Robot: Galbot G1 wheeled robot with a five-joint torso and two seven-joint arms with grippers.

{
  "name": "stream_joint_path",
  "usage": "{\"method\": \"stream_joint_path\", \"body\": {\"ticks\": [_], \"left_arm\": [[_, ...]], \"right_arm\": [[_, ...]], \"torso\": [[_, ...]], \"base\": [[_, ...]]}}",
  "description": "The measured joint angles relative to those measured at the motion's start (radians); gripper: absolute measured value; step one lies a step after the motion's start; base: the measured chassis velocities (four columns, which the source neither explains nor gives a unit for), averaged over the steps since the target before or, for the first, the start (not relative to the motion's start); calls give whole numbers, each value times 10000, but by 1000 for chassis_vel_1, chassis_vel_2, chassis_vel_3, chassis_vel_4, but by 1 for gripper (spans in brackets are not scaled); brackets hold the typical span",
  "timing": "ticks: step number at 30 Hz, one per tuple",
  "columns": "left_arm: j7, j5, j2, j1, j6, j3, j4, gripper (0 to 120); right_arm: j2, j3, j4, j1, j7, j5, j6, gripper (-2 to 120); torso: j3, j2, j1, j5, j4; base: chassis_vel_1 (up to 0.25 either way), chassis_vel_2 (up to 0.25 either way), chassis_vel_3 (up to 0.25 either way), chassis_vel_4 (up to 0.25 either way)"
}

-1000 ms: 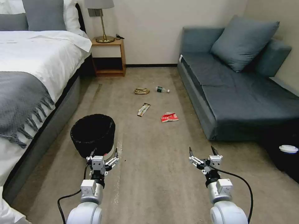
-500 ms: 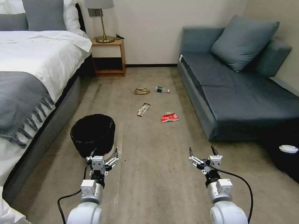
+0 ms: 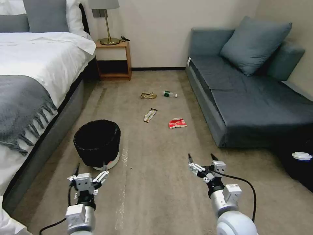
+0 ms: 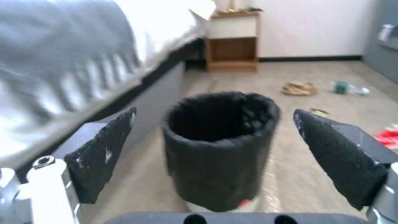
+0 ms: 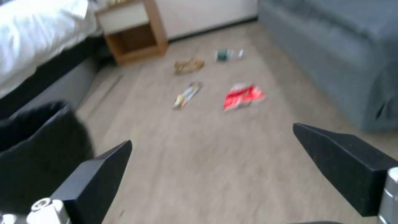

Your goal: Pick up the trash bin, then pick up the garbage on the floor and place it into the trash bin.

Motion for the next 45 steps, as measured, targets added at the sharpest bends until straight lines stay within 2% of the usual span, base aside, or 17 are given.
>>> {"method": "stream_joint_path", "body": {"ticks": [5,8,11,17,21,24,25,28,29,32,34,37,40,41,42,44,45], "left_arm": [[-911,260,294,488,-386,-194,-161,100],[-1021,380,311,467,-222,-199,-126,100],[-1083,439,352,385,-81,-231,-78,100],[-1079,179,653,-95,44,-572,342,100],[-1068,-605,1037,-582,385,-1049,587,100],[-1195,-2047,1663,-1202,1106,-1591,820,100],[-1195,-2047,1663,-1202,1106,-1591,820,100],[-1531,-3477,2537,-1923,1708,-2045,1395,100],[-1531,-3477,2537,-1923,1708,-2045,1395,100],[-1659,-5118,3328,-2707,2165,-2360,2057,100],[-1658,-5495,3522,-2969,2255,-2398,2264,100],[-1543,-6340,4013,-4015,2382,-2284,2946,100],[-1515,-6485,4116,-4301,2406,-2172,3117,100],[-1391,-6626,4266,-4816,2443,-1904,3486,100],[-1184,-6648,4381,-5528,2466,-1328,4142,100],[-1146,-6665,4343,-6011,2563,-815,4708,100],[-1146,-6665,4343,-6011,2563,-815,4708,100]], "right_arm": [[-677,-414,364,47,588,740,-352,100],[-857,-213,400,209,591,808,-396,100],[-871,-167,378,266,576,813,-391,100],[-784,-39,250,345,533,756,-218,100],[-710,109,145,383,507,722,-138,100],[-605,281,10,404,470,668,-10,100],[-605,281,10,404,470,668,-10,100],[-415,475,-89,363,428,453,94,100],[-415,475,-89,363,428,453,94,100],[-141,606,-135,267,368,168,177,100],[-40,635,-144,222,341,57,204,100],[264,751,-149,-32,235,-343,333,100],[350,799,-148,-139,207,-459,388,100],[493,908,-132,-325,177,-649,492,100],[656,1111,-117,-550,156,-849,619,100],[784,1312,-90,-708,123,-965,692,100],[784,1312,-90,-708,123,-965,692,100]], "torso": [[0,0,0,3,-3],[0,0,0,-9,2],[1,1,0,3,1],[1,0,0,-5,1],[1,0,0,-4,0],[1,0,0,-3,1],[1,0,0,-3,1],[2,0,0,-5,0],[2,0,0,-5,0],[2,-1,0,-5,0],[2,0,0,-5,1],[2,0,0,-5,0],[2,-1,0,-5,0],[2,0,0,-5,-3],[1,0,0,-5,-1],[1,0,0,-4,-1],[1,0,0,-4,-1]], "base": [[0,0,0,0],[0,0,0,0],[0,0,0,0],[0,0,0,0],[0,0,0,0],[0,0,0,0],[0,0,0,0],[0,0,0,0],[0,0,0,0],[0,0,0,0],[0,0,0,0],[0,0,0,0],[0,0,0,0],[0,0,0,0],[0,0,0,0],[0,0,0,0],[0,0,0,0]]}}
